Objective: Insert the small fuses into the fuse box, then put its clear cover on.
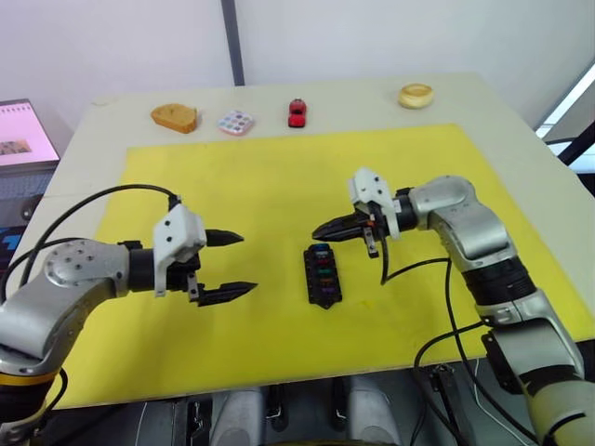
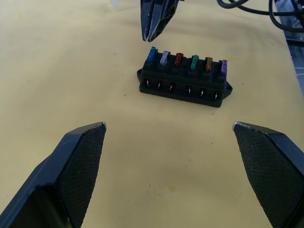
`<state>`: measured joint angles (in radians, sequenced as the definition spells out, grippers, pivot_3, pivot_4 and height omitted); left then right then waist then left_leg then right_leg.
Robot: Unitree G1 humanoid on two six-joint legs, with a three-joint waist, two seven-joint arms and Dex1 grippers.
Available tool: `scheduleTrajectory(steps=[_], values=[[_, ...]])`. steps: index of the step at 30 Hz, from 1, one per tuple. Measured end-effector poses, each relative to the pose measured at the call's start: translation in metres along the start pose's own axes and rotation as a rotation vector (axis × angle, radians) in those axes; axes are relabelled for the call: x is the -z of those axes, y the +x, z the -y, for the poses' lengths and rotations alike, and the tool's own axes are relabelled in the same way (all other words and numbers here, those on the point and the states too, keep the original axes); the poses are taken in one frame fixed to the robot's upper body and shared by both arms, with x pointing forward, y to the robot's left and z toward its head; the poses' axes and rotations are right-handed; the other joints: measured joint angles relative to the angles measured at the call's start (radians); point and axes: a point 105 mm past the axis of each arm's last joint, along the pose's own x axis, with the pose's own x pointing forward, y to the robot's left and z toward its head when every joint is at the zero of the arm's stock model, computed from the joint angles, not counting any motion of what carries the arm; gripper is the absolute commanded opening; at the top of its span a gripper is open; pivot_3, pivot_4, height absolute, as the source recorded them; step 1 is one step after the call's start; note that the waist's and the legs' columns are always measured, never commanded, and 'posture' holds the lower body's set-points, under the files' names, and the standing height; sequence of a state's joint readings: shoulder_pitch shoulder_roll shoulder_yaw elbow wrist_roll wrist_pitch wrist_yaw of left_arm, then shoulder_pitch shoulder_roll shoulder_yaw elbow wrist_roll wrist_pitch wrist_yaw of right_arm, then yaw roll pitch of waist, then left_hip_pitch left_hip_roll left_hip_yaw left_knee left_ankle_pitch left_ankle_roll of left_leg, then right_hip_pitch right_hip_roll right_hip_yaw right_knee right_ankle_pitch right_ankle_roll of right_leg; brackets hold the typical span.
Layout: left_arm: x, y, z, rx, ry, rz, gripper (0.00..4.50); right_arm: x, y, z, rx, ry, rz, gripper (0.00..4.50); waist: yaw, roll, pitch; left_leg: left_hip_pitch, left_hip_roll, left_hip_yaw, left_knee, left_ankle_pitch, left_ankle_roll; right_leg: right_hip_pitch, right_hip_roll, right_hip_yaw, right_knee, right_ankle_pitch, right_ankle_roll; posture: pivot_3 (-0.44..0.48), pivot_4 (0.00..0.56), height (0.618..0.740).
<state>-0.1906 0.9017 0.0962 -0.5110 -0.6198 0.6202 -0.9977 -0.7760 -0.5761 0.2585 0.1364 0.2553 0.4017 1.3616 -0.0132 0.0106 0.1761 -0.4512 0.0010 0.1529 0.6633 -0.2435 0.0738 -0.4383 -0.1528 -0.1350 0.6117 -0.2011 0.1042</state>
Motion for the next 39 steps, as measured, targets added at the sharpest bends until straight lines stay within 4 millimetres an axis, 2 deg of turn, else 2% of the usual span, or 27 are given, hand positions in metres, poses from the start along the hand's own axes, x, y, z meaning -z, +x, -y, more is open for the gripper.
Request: scheduleTrajectory(steps=[5, 39], values=[[0.001, 0.001, 0.000, -0.003, -0.005, 0.005, 4.50, 0.011, 0.002, -0.002, 0.005, 0.023, -0.020, 0.05, -0.002, 0.000, 0.000, 0.000, 0.000, 0.000, 0.000, 0.000, 0.000, 0.000, 0.000, 0.000, 0.000, 0.000, 0.000, 0.000, 0.150, 0.740], [0.003, 0.001, 0.001, -0.019, -0.011, 0.000, 4.50, 0.027, 0.002, 0.002, 0.040, 0.077, -0.044, 0.05, 0.001, 0.000, 0.000, 0.006, 0.000, -0.001, 0.000, 0.000, 0.000, 0.005, 0.000, 0.000, 0.000, 0.000, -0.001, 0.000, 0.150, 0.740]])
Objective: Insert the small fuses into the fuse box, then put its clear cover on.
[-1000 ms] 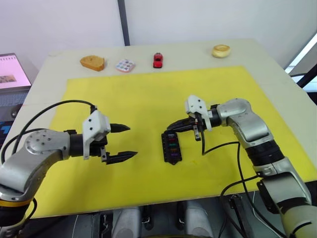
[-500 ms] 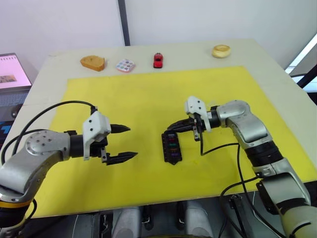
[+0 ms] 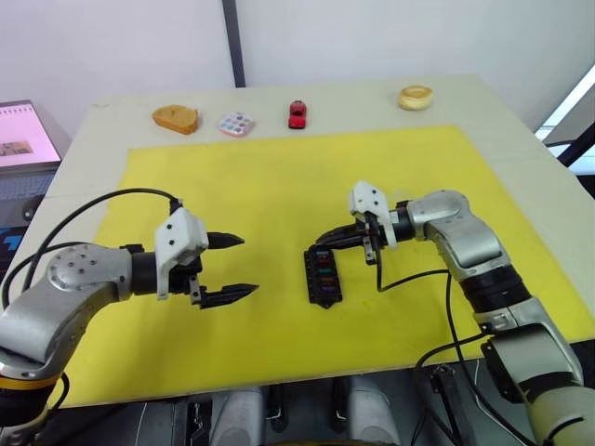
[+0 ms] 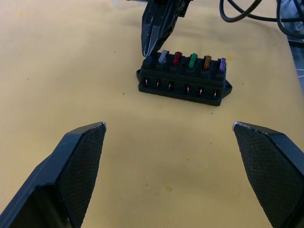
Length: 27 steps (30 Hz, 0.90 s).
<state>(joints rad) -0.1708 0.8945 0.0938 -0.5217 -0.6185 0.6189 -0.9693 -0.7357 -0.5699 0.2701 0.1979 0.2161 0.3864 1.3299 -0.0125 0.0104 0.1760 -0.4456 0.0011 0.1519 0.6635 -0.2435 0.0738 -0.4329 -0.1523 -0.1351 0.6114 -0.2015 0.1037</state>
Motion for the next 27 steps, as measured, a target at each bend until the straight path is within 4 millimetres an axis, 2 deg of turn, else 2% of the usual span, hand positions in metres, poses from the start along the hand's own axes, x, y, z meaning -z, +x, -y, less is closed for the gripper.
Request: scheduleTrajectory(steps=[20, 24, 25, 27], values=[[0.009, -0.004, -0.002, -0.047, -0.007, -0.018, 4.50, 0.004, -0.001, 0.003, 0.007, 0.057, 0.012, 0.05, 0.001, 0.000, 0.000, 0.002, 0.000, -0.001, 0.000, 0.000, 0.000, -0.001, 0.000, 0.000, -0.001, 0.000, 0.000, 0.000, 0.150, 0.740], [0.013, -0.025, -0.025, -0.158, 0.009, -0.048, 4.50, -0.005, -0.008, 0.001, -0.010, 0.167, 0.080, 0.05, 0.000, 0.000, 0.000, 0.000, 0.000, -0.001, 0.000, 0.000, 0.000, -0.004, -0.001, 0.000, 0.000, 0.000, 0.000, 0.000, 0.150, 0.740], [0.013, -0.034, -0.033, -0.197, 0.004, -0.055, 4.50, -0.011, -0.013, 0.002, -0.005, 0.195, 0.116, 0.05, -0.001, 0.000, 0.000, -0.002, 0.000, -0.001, 0.000, 0.000, 0.000, -0.006, -0.001, 0.000, 0.000, 0.000, 0.000, 0.000, 0.150, 0.740], [0.010, -0.063, -0.052, -0.303, -0.018, -0.044, 4.50, -0.037, -0.037, 0.012, 0.046, 0.269, 0.233, 0.05, -0.002, 0.001, 0.001, -0.007, 0.000, -0.001, 0.000, 0.000, 0.000, -0.009, -0.001, 0.000, 0.001, 0.001, 0.000, 0.000, 0.150, 0.740]])
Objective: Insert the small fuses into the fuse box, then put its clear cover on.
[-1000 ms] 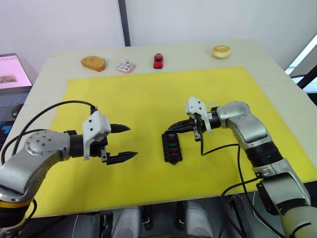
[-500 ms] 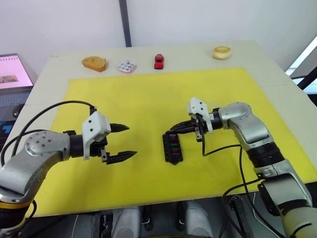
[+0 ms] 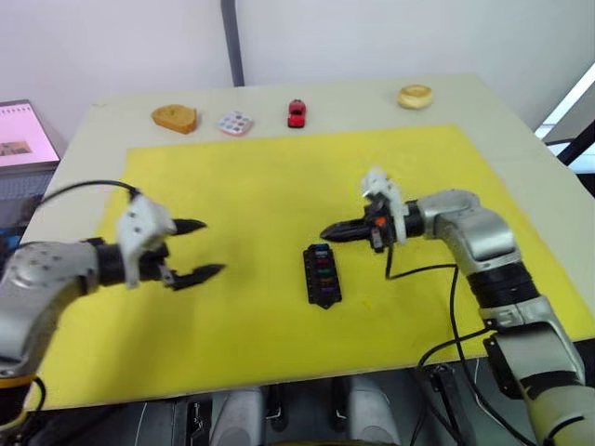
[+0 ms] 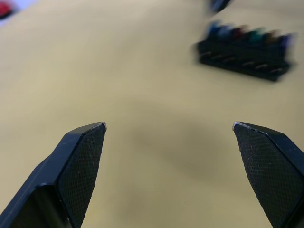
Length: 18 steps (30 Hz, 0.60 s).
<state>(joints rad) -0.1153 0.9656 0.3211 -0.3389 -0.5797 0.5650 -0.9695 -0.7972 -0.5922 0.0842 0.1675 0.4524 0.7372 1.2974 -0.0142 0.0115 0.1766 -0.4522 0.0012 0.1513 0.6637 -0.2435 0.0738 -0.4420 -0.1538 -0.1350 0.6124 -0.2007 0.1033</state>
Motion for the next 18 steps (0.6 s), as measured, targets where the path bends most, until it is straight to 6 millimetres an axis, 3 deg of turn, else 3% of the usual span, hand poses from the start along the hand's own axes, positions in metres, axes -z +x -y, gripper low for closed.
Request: scheduleTrajectory(steps=[2, 4, 6, 10, 13, 15, 18], values=[[-0.005, -0.018, -0.017, -0.083, -0.025, 0.032, 4.50, -0.034, -0.027, 0.004, 0.077, 0.003, 0.083, 0.05, 0.004, 0.000, 0.000, 0.000, 0.000, -0.001, 0.000, 0.000, 0.000, -0.001, 0.000, -0.001, -0.002, 0.000, 0.001, 0.000, 0.150, 0.740], [-0.003, -0.029, -0.024, -0.129, -0.056, 0.051, 4.50, -0.046, -0.052, 0.011, 0.170, 0.002, 0.113, 0.05, 0.006, -0.001, -0.001, 0.000, 0.000, -0.002, 0.000, 0.000, 0.000, 0.001, 0.000, -0.002, -0.003, 0.000, 0.000, 0.000, 0.150, 0.740], [0.011, -0.039, -0.029, -0.179, -0.102, 0.038, 4.50, -0.035, -0.084, 0.029, 0.318, 0.053, 0.115, 0.05, 0.005, -0.002, -0.001, 0.000, -0.001, -0.001, 0.000, -0.001, 0.001, 0.001, -0.001, -0.002, -0.004, 0.000, 0.000, 0.000, 0.150, 0.740], [0.049, -0.062, -0.041, -0.325, -0.186, -0.005, 4.50, 0.012, -0.167, 0.067, 0.706, 0.185, 0.114, 0.05, 0.004, -0.001, 0.000, -0.001, -0.002, 0.001, 0.000, -0.001, 0.001, -0.001, -0.002, -0.001, -0.003, 0.000, 0.000, 0.000, 0.150, 0.740], [0.070, -0.083, -0.052, -0.451, -0.252, 0.009, 4.50, 0.033, -0.233, 0.075, 0.970, 0.248, 0.185, 0.85, -0.002, 0.000, 0.000, -0.001, -0.001, 0.003, -0.001, 0.000, 0.001, 0.001, -0.002, -0.001, -0.002, 0.000, 0.000, 0.000, 0.150, 0.740], [0.082, -0.093, -0.058, -0.523, -0.283, 0.032, 4.50, 0.042, -0.268, 0.078, 1.148, 0.268, 0.264, 1.82, -0.006, 0.000, 0.000, -0.001, 0.000, 0.004, -0.001, 0.000, 0.000, 0.001, -0.001, -0.001, -0.002, 0.000, 0.000, 0.000, 0.150, 0.740], [0.107, -0.101, -0.058, -0.600, -0.325, 0.017, 4.50, 0.056, -0.299, 0.079, 1.340, 0.279, 0.323, 3.34, -0.016, 0.000, 0.000, 0.000, 0.002, 0.006, -0.002, -0.001, 0.000, 0.001, -0.002, 0.000, -0.002, 0.000, 0.000, 0.000, 0.150, 0.740]])
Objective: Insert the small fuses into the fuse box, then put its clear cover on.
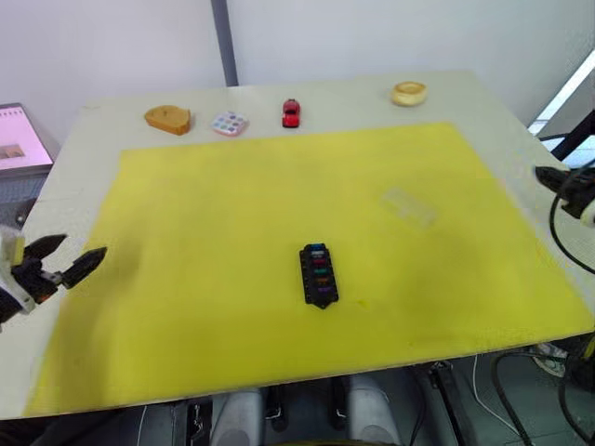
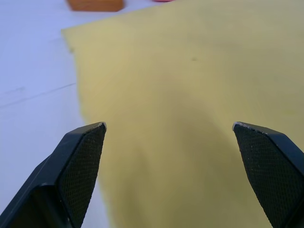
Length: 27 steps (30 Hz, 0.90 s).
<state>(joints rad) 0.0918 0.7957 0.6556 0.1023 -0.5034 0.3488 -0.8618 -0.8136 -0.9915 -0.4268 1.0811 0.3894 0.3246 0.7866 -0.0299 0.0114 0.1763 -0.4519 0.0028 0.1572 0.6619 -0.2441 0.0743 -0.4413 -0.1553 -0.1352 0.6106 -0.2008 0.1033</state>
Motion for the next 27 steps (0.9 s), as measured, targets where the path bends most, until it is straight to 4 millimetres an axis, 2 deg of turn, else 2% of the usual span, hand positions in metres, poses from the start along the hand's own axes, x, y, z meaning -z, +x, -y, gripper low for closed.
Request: scheduleTrajectory(steps=[2, 3, 7, 10, 16, 22, 27], values=[[0.017, -0.005, -0.003, -0.033, -0.027, -0.022, 4.50, 0.006, -0.002, 0.010, 0.061, -0.004, 0.002, 4.36, -0.011, 0.000, 0.000, 0.000, 0.001, 0.000, 0.000, 0.000, 0.000, 0.000, -0.001, 0.000, 0.000, 0.000, 0.000, 0.000, 0.150, 0.740], [0.023, -0.006, -0.003, -0.045, -0.038, -0.027, 4.50, 0.009, -0.003, 0.014, 0.082, -0.012, -0.001, 4.44, -0.014, 0.000, 0.000, 0.000, 0.002, 0.000, 0.000, 0.000, 0.000, 0.000, -0.001, 0.000, 0.000, 0.000, 0.000, 0.000, 0.150, 0.740], [0.028, -0.009, -0.004, -0.064, -0.033, -0.026, 4.50, 0.014, -0.002, 0.015, 0.096, -0.030, -0.004, 4.44, -0.014, 0.000, 0.000, 0.000, 0.002, 0.001, 0.000, 0.000, 0.000, 0.000, -0.001, 0.000, 0.000, 0.000, 0.000, 0.000, 0.150, 0.740], [0.026, -0.009, -0.008, -0.096, -0.015, -0.017, 4.50, 0.018, 0.006, 0.006, 0.068, -0.038, -0.021, 4.44, -0.014, 0.000, 0.000, 0.000, 0.002, 0.001, 0.000, 0.000, 0.000, 0.000, -0.001, 0.000, 0.000, 0.000, -0.001, 0.000, 0.150, 0.740], [0.021, -0.006, -0.007, -0.101, -0.014, 0.006, 4.50, 0.010, 0.013, -0.002, 0.050, -0.061, -0.017, 4.44, -0.012, 0.000, 0.000, 0.000, 0.002, 0.001, 0.000, 0.000, 0.000, 0.000, -0.002, 0.000, 0.000, 0.000, -0.001, 0.000, 0.150, 0.740], [0.016, -0.002, 0.007, -0.062, -0.002, 0.011, 4.50, 0.019, 0.015, -0.004, 0.039, -0.086, -0.066, 4.44, -0.014, 0.000, 0.000, 0.000, 0.002, 0.001, 0.000, 0.000, 0.000, 0.000, -0.001, 0.000, 0.000, 0.001, 0.000, 0.000, 0.150, 0.740], [-0.002, 0.006, 0.031, -0.004, 0.008, 0.059, 4.50, 0.017, 0.027, -0.026, -0.063, -0.095, -0.062, 4.44, -0.013, 0.000, 0.000, 0.000, 0.002, 0.001, 0.001, 0.000, 0.000, 0.001, 0.001, 0.000, 0.000, 0.002, 0.002, 0.000, 0.150, 0.740]])
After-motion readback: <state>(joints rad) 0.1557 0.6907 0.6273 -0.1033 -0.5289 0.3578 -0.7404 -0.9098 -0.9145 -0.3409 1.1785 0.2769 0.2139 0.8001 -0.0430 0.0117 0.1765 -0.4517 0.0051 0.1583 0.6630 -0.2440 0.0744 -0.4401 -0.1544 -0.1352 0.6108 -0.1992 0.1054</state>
